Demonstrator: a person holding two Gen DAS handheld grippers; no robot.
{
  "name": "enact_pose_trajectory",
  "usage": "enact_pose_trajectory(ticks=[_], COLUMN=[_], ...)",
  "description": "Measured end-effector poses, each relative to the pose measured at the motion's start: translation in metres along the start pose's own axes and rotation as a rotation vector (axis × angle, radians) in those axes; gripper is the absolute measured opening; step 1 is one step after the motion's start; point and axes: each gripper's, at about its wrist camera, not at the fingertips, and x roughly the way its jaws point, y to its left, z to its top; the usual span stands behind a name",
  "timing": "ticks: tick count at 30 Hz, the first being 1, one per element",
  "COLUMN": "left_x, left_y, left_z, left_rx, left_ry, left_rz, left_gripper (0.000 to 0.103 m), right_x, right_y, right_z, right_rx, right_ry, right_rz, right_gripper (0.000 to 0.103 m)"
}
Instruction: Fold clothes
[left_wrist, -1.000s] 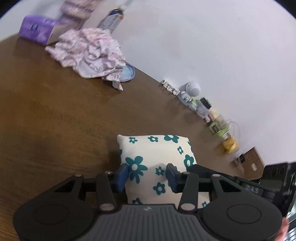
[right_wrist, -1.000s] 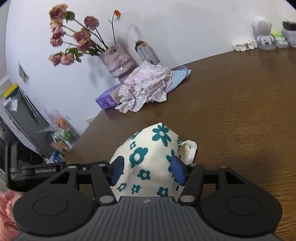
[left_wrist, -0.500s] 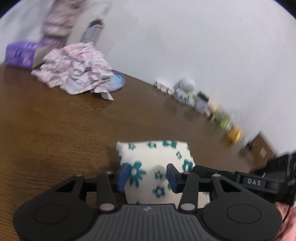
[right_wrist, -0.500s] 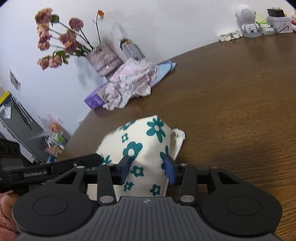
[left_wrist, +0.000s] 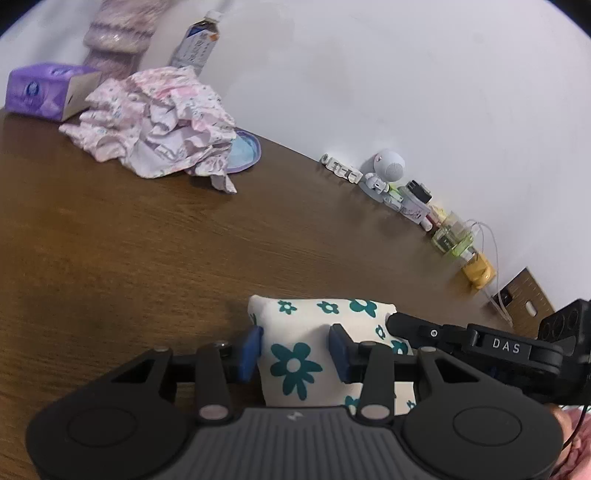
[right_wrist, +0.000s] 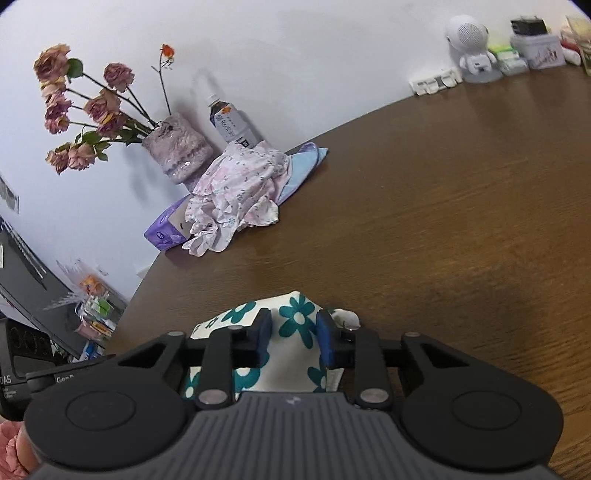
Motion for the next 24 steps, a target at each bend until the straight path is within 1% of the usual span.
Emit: enact_pose_trajectory(ticks=[3, 6, 7, 8, 10, 11, 12, 13, 15, 17, 19, 20, 21, 22, 24], left_x=[0.001, -0.002, -0.005, -0.008, -0.016, -0.02, -0.024, -0.027, -0.029, -0.027, -0.026, -0.025, -0.024, -0.023, -0.021], left_y=[-0.005, 0.001, 0.005, 0.009, 0.017, 0.019, 0.021, 0.022, 0.021, 0.018, 0.013, 0.01, 0.007, 0.005, 0.0], left_z=[-0.003, -0.003, -0.004, -0.005, -0.01, -0.013, -0.016, -0.019, -0.023, -0.025, -0.026, -0.027, -0.028, -0.028, -0.03], left_rx=[0.026, -0.014, -0.04, -0.065, -0.106, -0.121, -0.132, -0.138, -0.133, -0.122, -0.093, -0.077, -0.061, -0.048, -0.02], left_ry=[-0.009, -0.02, -0.024, -0.025, -0.021, -0.015, -0.009, -0.004, 0.01, 0.02, 0.018, 0.016, 0.016, 0.017, 0.019], left_rz=[0.016, -0.008, -0.022, -0.036, -0.062, -0.076, -0.089, -0.096, -0.103, -0.101, -0.088, -0.08, -0.071, -0.063, -0.045], left_gripper=[0.039, 0.04, 0.043, 0.045, 0.045, 0.046, 0.046, 0.047, 0.048, 0.047, 0.047, 0.047, 0.047, 0.047, 0.047], right_x=[0.001, 0.0, -0.002, -0.004, -0.012, -0.017, -0.022, -0.026, -0.034, -0.039, -0.038, -0.038, -0.037, -0.037, -0.036], right_y=[-0.007, -0.012, -0.013, -0.013, -0.013, -0.012, -0.008, -0.004, 0.003, 0.009, 0.012, 0.011, 0.01, 0.009, 0.006], right_z=[-0.003, -0.004, -0.005, -0.005, -0.008, -0.01, -0.015, -0.019, -0.028, -0.038, -0.047, -0.049, -0.051, -0.053, -0.056], right_rx=[0.029, 0.058, 0.068, 0.079, 0.1, 0.106, 0.093, 0.079, 0.052, 0.021, 0.003, 0.009, 0.016, 0.022, 0.038], right_ry=[-0.002, -0.001, -0.003, -0.005, -0.013, -0.017, -0.011, -0.004, 0.009, 0.025, 0.048, 0.05, 0.052, 0.054, 0.052], right_rz=[0.013, 0.028, 0.034, 0.039, 0.048, 0.051, 0.046, 0.042, 0.034, 0.014, 0.001, 0.006, 0.011, 0.015, 0.018], right_gripper=[0.025, 0.025, 0.027, 0.029, 0.038, 0.045, 0.049, 0.052, 0.06, 0.063, 0.063, 0.057, 0.044, 0.041, 0.039])
